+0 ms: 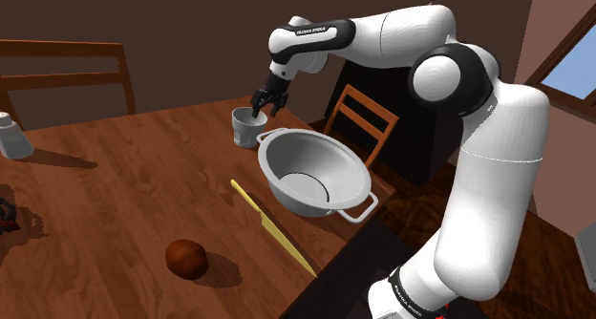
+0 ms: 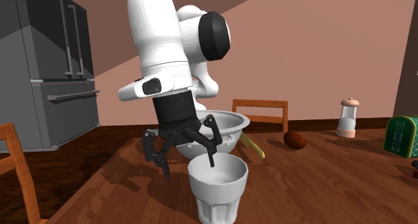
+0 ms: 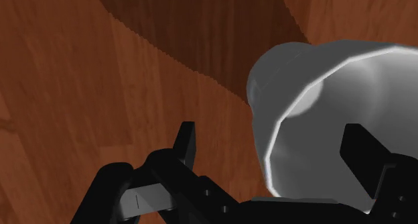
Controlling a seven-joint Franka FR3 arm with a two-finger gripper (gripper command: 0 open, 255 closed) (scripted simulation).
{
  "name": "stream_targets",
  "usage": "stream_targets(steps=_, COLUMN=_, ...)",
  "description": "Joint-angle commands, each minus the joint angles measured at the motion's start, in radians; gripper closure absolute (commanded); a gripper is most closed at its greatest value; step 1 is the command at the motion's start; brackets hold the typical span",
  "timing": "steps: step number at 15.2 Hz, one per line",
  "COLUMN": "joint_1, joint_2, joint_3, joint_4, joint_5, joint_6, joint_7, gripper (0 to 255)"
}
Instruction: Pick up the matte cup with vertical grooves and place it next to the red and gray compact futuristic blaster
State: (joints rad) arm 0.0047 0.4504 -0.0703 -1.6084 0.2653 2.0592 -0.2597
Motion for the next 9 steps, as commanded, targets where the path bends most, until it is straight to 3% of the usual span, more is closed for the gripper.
stream_targets(steps=1, joint_1=0.002, joint_2=0.015, joint_3=0.002, joint_4=-0.007, joint_5=0.003, joint_6=0.022, joint_7=-0.002, gripper=0)
stream_targets(steps=9, joint_1=0.004, joint_2=0.023, joint_3=0.004, joint_4=-0.015, joint_5=0.005, joint_6=0.039, joint_7=-0.003, gripper=0)
